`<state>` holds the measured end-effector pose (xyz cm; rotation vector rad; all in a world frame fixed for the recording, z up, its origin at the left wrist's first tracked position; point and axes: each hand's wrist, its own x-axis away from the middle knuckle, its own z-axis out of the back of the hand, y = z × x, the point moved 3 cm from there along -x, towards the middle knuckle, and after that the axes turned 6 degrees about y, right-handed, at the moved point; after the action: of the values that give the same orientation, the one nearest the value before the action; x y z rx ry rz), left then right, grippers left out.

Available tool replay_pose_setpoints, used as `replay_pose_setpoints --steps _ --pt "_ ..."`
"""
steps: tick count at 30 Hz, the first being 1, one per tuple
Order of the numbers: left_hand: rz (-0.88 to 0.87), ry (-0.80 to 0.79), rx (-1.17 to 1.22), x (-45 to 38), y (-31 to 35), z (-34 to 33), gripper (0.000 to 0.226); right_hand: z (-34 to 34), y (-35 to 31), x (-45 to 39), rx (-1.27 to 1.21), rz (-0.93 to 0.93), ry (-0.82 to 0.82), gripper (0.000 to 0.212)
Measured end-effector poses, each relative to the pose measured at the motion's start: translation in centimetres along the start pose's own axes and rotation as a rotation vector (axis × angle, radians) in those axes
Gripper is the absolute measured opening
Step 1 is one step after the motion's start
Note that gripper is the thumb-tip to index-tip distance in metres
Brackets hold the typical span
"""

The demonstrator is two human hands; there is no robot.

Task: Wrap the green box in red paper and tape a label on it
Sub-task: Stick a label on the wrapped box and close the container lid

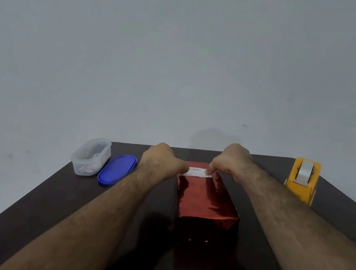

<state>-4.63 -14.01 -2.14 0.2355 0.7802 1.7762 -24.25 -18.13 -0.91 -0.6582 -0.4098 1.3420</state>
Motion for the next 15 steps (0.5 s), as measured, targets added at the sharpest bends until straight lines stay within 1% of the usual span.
replay_pose_setpoints --steps 1,2,3,4,5,7,9,11,15 --pt "-0.006 0.007 -0.002 -0.1 -0.3 0.2 0.037 0.1 0.0 0.0 0.004 0.022 -0.009 0.041" --pt "-0.029 0.017 0.006 -0.3 -0.7 0.2 0.032 0.1 0.1 -0.1 -0.005 0.049 -0.024 0.033" --pt "-0.068 0.033 0.029 -0.4 -1.0 0.2 0.023 0.1 0.2 -0.1 -0.03 0.085 -0.036 0.023" --pt "-0.122 0.048 0.092 -0.5 -1.4 0.1 0.011 0.1 0.4 -0.1 -0.069 0.123 -0.048 0.02" --pt "-0.184 0.06 0.171 -0.3 -1.6 0.1 0.005 0.2 0.5 0.1 -0.112 0.161 -0.054 0.024" --pt "-0.27 0.045 0.259 0.3 -1.9 -0.2 0.009 0.2 0.8 0.6 -0.15 0.234 -0.068 0.025" --pt "-0.304 0.005 0.242 0.7 -2.1 -0.7 0.007 0.0 1.0 1.2 -0.144 0.291 -0.12 0.017" --pt "-0.289 -0.011 0.246 0.7 -2.5 -1.2 0.01 -0.3 1.3 1.5 -0.153 0.317 -0.141 0.014" --pt "-0.235 0.009 0.301 0.2 -3.6 -0.9 0.013 -0.1 2.0 1.1 -0.171 0.281 -0.087 0.016"
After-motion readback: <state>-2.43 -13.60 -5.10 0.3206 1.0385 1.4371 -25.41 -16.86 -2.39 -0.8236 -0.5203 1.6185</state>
